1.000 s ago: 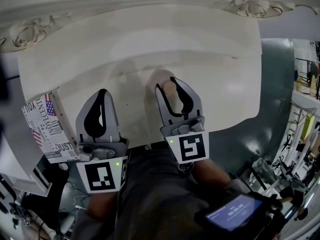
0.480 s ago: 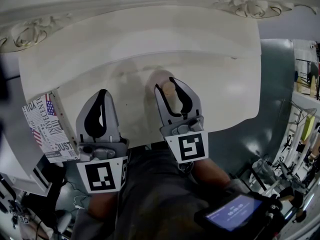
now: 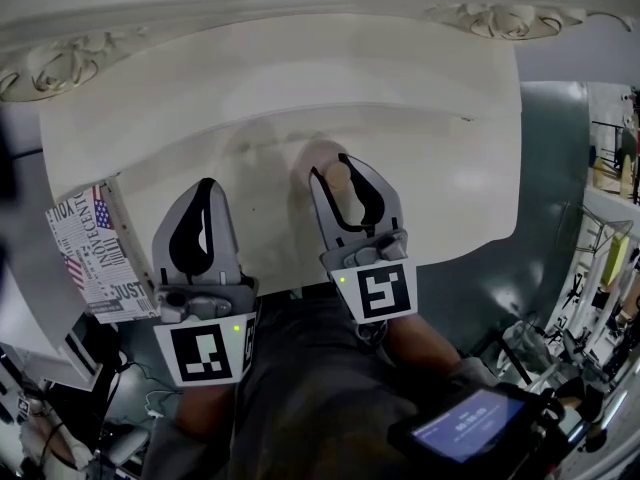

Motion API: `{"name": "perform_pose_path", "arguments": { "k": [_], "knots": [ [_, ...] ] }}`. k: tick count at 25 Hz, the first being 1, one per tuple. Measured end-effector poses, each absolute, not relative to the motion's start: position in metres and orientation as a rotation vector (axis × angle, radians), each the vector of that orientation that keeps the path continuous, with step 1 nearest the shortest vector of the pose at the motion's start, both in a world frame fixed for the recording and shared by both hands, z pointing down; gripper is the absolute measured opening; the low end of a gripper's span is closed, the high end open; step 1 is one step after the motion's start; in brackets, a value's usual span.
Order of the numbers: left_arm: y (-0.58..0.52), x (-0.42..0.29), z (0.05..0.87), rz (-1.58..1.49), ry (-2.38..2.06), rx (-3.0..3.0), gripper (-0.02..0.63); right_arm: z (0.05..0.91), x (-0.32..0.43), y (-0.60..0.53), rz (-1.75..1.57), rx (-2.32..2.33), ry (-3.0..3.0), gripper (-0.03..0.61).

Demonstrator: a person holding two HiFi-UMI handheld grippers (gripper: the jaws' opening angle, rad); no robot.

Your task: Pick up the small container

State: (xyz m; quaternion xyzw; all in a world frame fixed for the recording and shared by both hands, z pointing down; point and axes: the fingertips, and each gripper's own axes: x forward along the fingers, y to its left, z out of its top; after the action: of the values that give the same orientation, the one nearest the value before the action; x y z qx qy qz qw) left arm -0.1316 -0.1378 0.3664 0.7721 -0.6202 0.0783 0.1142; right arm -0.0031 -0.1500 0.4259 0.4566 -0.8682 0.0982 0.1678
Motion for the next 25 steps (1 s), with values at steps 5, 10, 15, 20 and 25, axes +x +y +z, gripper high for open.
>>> {"name": "perform_pose_path", "arguments": {
  "k": [5, 10, 15, 20, 25],
  "knots": [
    [-0.136, -0.131, 0.362, 0.223, -1.824, 2.268, 0.014, 0.422, -0.003, -0.151, 0.295, 1.302, -2.479, 0.144],
    [-0.137, -0.132, 0.353, 0.218, -1.846, 2.273, 0.014, 0.408, -0.004, -0.153, 0.276, 1.304, -2.502, 0.144],
    [-0.135, -0.13, 0.338, 0.196, -1.872, 2.294, 0.014, 0.389, -0.002, -0.153, 0.253, 1.318, -2.526, 0.144],
    [-0.132, -0.126, 0.321, 0.18, -1.884, 2.316, 0.014, 0.367, 0.0, -0.152, 0.237, 1.329, -2.549, 0.144],
    [-0.128, -0.127, 0.303, 0.157, -1.916, 2.334, 0.014, 0.344, 0.001, -0.148, 0.198, 1.338, -2.574, 0.144]
  ]
}}
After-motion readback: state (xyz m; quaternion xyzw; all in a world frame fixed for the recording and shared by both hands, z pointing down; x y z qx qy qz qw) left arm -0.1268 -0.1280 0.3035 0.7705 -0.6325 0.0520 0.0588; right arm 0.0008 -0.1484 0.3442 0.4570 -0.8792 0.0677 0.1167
